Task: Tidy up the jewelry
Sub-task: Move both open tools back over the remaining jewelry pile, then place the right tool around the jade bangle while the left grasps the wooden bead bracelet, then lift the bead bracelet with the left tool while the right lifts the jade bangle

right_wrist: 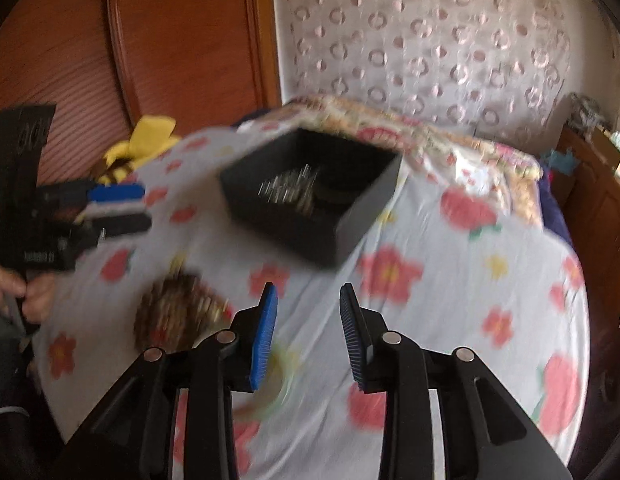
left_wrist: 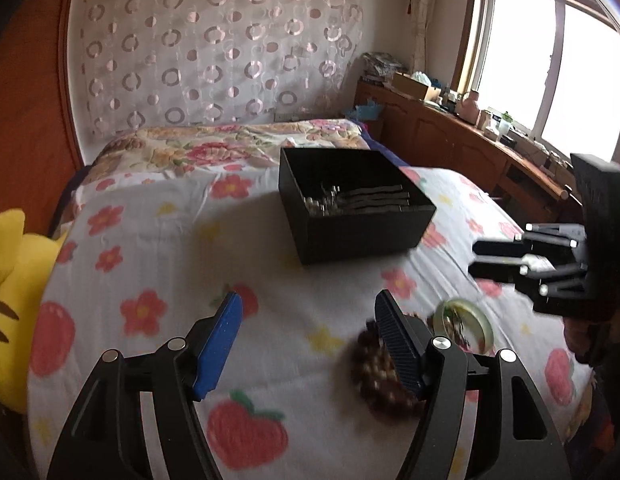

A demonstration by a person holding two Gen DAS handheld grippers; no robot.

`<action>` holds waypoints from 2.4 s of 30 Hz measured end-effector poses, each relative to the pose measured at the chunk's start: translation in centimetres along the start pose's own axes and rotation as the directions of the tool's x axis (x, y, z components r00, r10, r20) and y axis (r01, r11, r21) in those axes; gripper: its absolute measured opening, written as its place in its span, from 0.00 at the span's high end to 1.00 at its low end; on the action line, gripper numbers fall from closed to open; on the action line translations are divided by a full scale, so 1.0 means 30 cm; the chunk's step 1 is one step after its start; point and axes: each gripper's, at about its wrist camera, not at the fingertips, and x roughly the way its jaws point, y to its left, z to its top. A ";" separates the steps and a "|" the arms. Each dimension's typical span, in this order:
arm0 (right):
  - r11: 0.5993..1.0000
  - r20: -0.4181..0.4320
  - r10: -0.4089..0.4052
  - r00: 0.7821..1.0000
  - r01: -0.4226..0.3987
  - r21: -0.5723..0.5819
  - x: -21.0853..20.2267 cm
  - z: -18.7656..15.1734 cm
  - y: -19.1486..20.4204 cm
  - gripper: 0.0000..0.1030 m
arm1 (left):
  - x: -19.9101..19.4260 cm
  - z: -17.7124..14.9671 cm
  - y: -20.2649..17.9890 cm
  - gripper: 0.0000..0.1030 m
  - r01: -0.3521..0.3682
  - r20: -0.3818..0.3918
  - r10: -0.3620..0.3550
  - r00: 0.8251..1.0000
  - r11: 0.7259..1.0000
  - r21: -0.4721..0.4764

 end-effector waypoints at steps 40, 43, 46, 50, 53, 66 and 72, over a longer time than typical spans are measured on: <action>0.991 -0.008 -0.112 0.994 0.112 0.078 -0.151 -0.310 0.015 0.92 | 0.063 -0.098 -0.106 0.75 0.040 -0.144 -0.035 0.989 0.999 0.032; 0.990 -0.001 -0.110 0.994 0.110 0.093 -0.153 -0.315 0.011 0.92 | 0.093 -0.090 -0.115 0.75 0.010 -0.170 -0.002 0.985 0.999 0.046; 0.989 -0.002 -0.117 0.993 0.117 0.091 -0.151 -0.320 0.014 0.92 | 0.103 -0.079 -0.132 0.75 -0.024 -0.176 0.038 0.984 0.996 0.083; 0.989 0.000 -0.117 0.993 0.116 0.090 -0.151 -0.324 0.018 0.92 | 0.104 -0.072 -0.137 0.83 -0.050 -0.182 0.070 0.981 0.992 0.113; 0.989 0.000 -0.118 0.993 0.117 0.089 -0.151 -0.323 0.019 0.92 | 0.096 -0.078 -0.134 0.83 -0.053 -0.189 0.076 0.979 0.991 0.124; 0.989 -0.011 -0.110 0.994 0.111 0.094 -0.145 -0.324 0.021 0.91 | 0.109 -0.086 -0.123 0.88 -0.036 -0.200 0.063 0.978 0.990 0.136; 0.990 -0.015 -0.111 0.994 0.112 0.091 -0.144 -0.322 0.018 0.90 | 0.054 -0.066 -0.124 0.88 -0.006 -0.146 0.021 0.989 0.994 0.105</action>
